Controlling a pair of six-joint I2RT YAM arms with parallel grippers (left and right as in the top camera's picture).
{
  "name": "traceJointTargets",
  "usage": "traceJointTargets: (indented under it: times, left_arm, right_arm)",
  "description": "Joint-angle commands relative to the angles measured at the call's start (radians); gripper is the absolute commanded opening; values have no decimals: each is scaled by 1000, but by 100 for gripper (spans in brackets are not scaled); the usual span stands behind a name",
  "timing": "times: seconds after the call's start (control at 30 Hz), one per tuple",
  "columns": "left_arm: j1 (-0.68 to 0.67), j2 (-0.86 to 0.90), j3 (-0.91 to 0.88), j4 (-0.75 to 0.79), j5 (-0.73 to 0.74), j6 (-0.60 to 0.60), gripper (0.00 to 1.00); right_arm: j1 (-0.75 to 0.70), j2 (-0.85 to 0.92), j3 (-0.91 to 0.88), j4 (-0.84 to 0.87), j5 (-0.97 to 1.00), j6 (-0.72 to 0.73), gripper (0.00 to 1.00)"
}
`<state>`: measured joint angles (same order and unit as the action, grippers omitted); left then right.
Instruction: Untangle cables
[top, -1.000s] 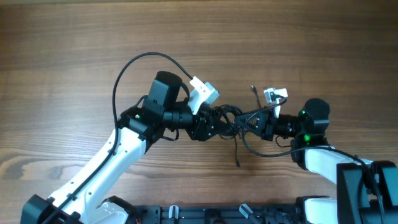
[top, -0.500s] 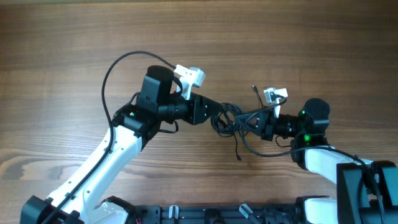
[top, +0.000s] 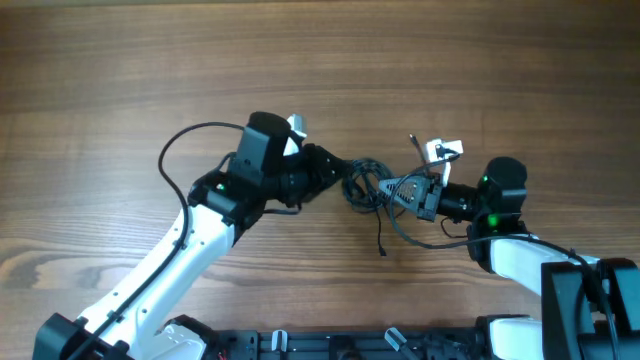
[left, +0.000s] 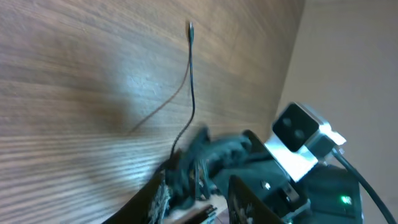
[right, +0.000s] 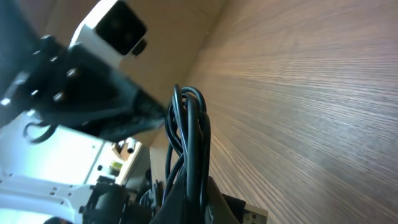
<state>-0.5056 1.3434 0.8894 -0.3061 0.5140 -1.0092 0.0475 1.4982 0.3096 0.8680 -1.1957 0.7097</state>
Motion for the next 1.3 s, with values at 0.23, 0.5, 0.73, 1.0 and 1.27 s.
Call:
traceJointTargets:
  times: [0.23, 0.5, 0.73, 1.0, 1.27]
  left_arm:
    - [-121, 14, 3, -46, -224, -9, 33]
    - [-121, 38, 3, 77, -246, -10, 27]
    - [-119, 39, 3, 75, -247, -16, 31]
    - [-60, 37, 3, 76, -133, -21, 25]
    - [-146, 51, 3, 32, -190, -54, 29]
  right_arm:
    - [6, -6, 9, 3, 28, 8, 5]
    - [6, -6, 9, 3, 21, 4, 5]
    - [6, -6, 9, 2, 21, 5, 5]
    - [6, -6, 10, 2, 22, 4, 5]
    - [6, -6, 9, 2, 21, 5, 5]
